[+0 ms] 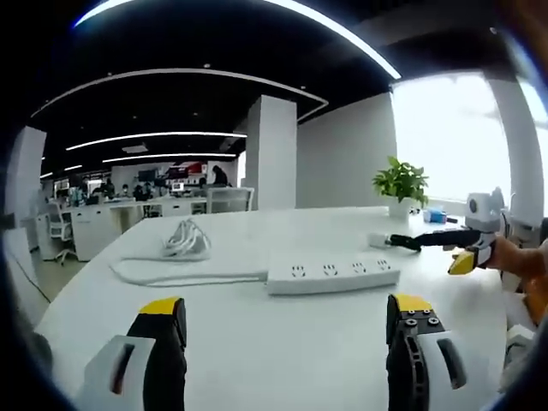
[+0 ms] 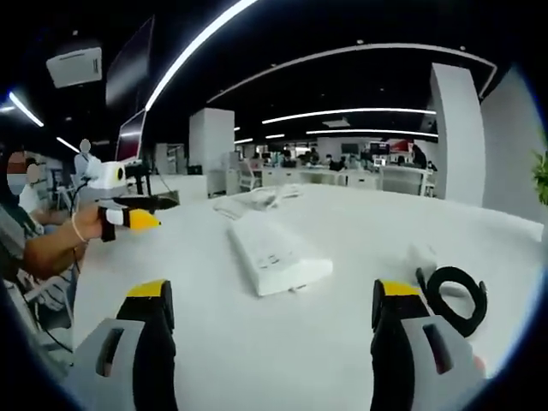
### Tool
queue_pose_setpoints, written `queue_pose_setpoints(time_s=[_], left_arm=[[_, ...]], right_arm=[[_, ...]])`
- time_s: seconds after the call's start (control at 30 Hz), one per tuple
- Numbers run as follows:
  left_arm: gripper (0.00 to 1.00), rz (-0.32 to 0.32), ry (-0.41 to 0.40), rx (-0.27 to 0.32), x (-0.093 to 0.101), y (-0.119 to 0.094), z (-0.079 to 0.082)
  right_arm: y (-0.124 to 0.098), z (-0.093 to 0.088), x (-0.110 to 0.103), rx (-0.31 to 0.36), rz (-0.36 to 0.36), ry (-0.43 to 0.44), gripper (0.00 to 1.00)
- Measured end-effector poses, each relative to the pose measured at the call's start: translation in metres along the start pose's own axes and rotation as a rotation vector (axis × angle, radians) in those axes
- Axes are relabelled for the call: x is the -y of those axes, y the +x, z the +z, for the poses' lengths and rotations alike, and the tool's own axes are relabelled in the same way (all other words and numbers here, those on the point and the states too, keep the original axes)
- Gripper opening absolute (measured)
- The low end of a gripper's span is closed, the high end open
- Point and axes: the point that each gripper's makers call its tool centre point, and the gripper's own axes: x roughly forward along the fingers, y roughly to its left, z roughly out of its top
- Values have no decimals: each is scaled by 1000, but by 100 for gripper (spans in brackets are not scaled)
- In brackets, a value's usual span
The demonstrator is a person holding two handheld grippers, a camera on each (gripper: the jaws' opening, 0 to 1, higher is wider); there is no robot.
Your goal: Straighten the power strip on the desk, plug the charger into it
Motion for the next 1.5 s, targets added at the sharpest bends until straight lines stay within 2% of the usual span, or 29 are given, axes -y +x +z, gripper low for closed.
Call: queue_pose_setpoints(time_s=[0.33,0.5,1.07,1.27,1.5], left_arm=[[99,-2,-19,-32,-10,15,-7],[99,-20,-33,-45,-10,23,-10],[99,-56,22,-59,-16,59,-9],[99,-89,21,-55,-15,72,-7],[99,-115,17,-91,-14,82,-10]], right_arm=[[11,-5,-4,-33,12,26,100],[15,-2,-5,-34,9,8,100],[30,-6,-2,-72,7,-9,99],[34,-7,-2,-77,8,3,99],[39,-5,-5,-76,12,-1,99]])
